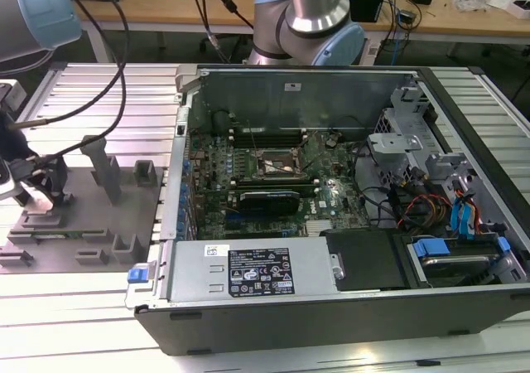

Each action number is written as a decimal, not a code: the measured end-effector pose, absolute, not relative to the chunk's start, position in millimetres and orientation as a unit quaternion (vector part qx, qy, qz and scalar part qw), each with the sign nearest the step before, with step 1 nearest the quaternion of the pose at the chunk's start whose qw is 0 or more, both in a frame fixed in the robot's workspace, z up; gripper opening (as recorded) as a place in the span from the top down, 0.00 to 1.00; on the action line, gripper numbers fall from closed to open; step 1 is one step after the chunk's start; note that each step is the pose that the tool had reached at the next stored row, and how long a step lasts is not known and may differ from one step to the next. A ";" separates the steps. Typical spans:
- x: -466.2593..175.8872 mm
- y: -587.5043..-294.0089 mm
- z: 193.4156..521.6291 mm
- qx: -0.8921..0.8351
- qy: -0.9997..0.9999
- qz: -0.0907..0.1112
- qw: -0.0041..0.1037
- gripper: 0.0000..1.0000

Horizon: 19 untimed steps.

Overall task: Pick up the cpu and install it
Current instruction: 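Pick up the cpu and move it towards the insertion slot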

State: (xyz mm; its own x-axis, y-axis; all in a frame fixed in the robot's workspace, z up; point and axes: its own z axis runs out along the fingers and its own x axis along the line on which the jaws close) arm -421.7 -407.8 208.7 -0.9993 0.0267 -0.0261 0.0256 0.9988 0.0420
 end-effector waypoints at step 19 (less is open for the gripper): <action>-421.7 -407.8 240.5 0.013 1.000 0.021 0.013 0.45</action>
State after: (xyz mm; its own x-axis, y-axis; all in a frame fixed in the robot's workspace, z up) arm -421.7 -407.8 240.5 -0.9993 0.0267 -0.0263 0.0255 0.9988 0.0420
